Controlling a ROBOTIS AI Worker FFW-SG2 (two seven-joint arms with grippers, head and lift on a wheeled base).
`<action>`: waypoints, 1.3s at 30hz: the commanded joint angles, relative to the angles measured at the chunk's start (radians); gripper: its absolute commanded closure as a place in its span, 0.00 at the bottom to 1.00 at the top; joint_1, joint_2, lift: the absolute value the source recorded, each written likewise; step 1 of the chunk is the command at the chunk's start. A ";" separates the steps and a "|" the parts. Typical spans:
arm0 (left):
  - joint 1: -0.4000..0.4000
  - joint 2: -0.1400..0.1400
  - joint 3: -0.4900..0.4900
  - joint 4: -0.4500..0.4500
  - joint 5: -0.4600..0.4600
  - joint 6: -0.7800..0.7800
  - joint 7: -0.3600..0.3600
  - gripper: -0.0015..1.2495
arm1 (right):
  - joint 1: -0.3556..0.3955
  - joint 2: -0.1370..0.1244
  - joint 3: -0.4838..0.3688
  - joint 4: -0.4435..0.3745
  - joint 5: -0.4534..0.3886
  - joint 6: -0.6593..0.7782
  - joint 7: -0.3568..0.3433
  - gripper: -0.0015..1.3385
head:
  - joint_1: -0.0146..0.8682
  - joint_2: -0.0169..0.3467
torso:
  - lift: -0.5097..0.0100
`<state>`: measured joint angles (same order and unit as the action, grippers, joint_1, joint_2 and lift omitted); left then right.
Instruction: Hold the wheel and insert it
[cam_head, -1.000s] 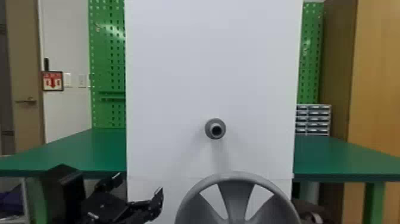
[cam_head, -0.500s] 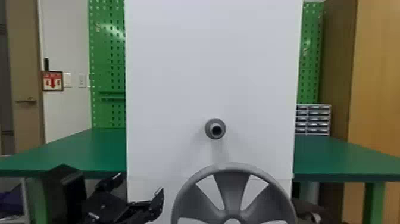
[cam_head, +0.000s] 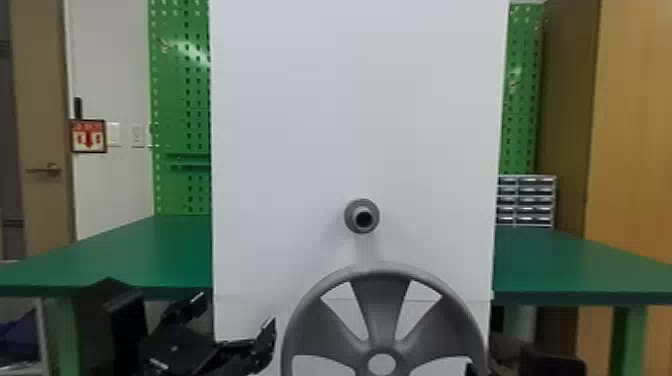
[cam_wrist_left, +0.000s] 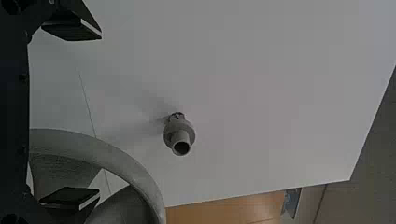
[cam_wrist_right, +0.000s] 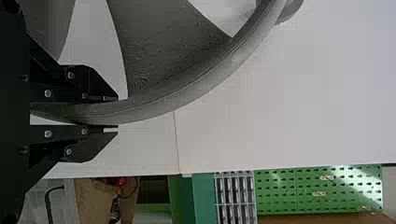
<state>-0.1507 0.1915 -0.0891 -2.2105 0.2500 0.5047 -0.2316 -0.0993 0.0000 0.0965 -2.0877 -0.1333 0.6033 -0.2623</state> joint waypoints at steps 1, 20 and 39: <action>0.000 0.000 0.000 0.002 0.000 0.000 0.000 0.08 | -0.017 0.001 0.008 0.000 -0.006 0.012 0.000 0.88 | 0.13 0.09 | 0.13; -0.004 0.000 -0.006 0.003 -0.001 0.000 0.000 0.08 | -0.080 0.001 0.014 -0.006 -0.025 0.066 -0.002 0.88 | 0.13 0.09 | 0.13; -0.003 0.000 -0.008 0.005 -0.003 0.000 0.000 0.08 | -0.160 0.001 0.025 -0.018 -0.031 0.150 -0.002 0.88 | 0.13 0.09 | 0.13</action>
<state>-0.1535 0.1917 -0.0982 -2.2058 0.2467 0.5047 -0.2316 -0.2471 0.0000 0.1179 -2.1054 -0.1633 0.7438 -0.2638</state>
